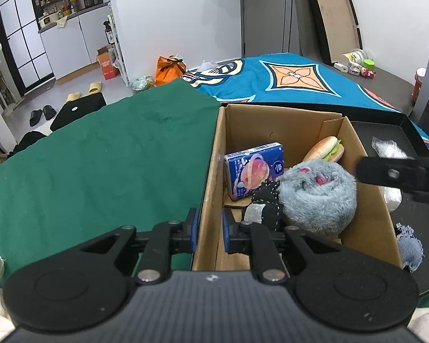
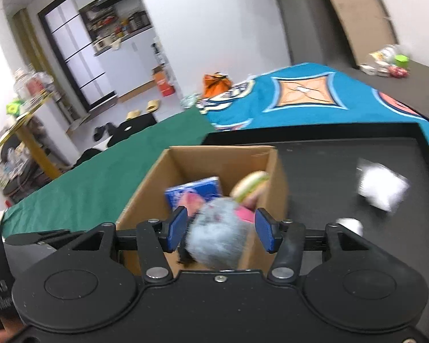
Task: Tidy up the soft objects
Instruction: 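Reach the right tool to the denim plush and close on it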
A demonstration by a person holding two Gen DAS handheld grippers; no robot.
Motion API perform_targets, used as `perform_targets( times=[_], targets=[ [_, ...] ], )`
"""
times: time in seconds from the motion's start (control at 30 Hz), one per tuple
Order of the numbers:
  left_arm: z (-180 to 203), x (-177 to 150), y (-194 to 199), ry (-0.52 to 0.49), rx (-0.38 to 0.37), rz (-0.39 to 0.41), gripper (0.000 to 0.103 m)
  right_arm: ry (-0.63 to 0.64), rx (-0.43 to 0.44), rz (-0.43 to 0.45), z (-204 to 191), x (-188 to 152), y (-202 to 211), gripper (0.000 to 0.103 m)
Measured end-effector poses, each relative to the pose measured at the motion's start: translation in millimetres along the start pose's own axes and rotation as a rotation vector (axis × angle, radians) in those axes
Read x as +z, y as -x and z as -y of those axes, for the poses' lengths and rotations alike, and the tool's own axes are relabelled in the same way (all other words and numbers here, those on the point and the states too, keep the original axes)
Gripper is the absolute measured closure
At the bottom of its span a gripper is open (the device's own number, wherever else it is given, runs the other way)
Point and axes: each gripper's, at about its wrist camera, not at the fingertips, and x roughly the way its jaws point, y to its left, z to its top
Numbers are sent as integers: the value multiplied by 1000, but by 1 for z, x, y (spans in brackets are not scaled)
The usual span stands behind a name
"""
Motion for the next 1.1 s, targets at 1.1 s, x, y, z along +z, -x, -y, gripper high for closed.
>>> perform_targets(
  times=[1.1],
  targets=[
    [34, 0, 5, -104, 68, -17, 51, -132, -171, -80, 92, -63, 31, 40]
  ],
)
